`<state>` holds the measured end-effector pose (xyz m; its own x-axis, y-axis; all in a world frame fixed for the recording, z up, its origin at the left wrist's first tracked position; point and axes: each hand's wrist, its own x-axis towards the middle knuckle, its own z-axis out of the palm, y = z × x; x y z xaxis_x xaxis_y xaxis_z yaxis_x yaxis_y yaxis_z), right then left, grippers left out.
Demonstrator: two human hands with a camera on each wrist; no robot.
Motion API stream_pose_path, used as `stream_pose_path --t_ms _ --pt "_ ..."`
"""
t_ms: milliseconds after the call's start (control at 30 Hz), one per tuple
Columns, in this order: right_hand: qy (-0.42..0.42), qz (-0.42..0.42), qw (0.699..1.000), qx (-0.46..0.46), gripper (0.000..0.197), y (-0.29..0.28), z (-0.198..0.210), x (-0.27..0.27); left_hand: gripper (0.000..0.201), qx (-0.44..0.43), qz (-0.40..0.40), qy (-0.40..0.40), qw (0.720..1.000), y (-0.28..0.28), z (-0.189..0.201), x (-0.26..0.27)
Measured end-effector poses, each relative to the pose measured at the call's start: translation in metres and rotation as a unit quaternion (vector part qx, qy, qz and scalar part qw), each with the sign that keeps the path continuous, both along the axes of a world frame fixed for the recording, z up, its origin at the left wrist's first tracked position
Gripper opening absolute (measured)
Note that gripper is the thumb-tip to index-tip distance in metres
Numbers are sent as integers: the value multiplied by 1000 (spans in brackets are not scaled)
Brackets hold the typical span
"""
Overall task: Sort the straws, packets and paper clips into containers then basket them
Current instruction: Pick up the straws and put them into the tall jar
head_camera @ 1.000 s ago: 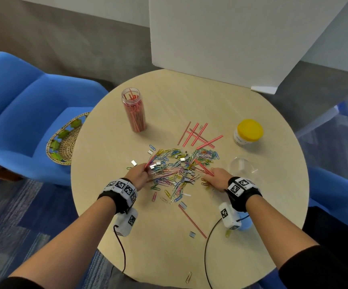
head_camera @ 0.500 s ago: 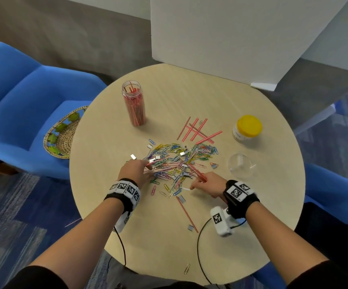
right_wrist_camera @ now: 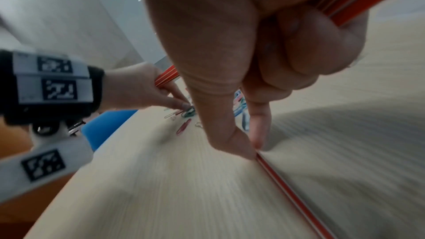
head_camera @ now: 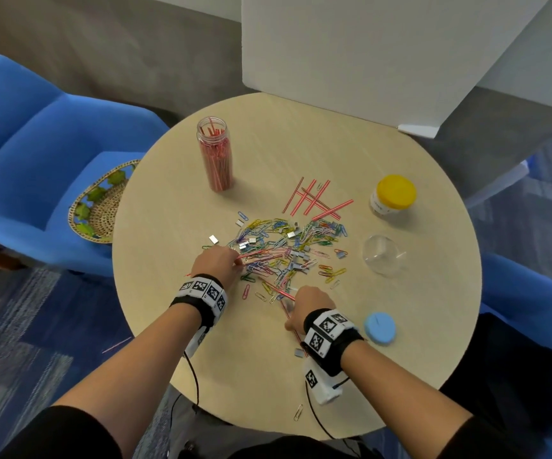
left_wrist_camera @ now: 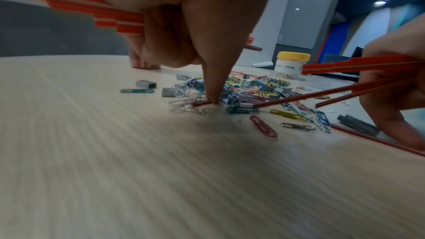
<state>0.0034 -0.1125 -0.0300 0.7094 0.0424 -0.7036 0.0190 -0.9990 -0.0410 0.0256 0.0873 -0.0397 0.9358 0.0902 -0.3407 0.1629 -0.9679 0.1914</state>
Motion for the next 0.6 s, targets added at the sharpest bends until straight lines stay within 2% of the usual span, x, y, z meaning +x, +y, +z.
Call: stream_pose_path --t_ms 133,333,500,600 --pt "-16 32 999 -5 38 10 0 -6 23 47 -50 25 997 -10 5 10" --pt "-36 74 997 4 26 9 -1 -10 25 99 -110 71 986 -14 4 10" --pt "3 70 997 42 28 -8 4 -3 34 77 -110 99 986 -9 -3 6" --pt "52 22 994 96 37 -20 4 8 29 30 -101 102 989 -3 5 9"
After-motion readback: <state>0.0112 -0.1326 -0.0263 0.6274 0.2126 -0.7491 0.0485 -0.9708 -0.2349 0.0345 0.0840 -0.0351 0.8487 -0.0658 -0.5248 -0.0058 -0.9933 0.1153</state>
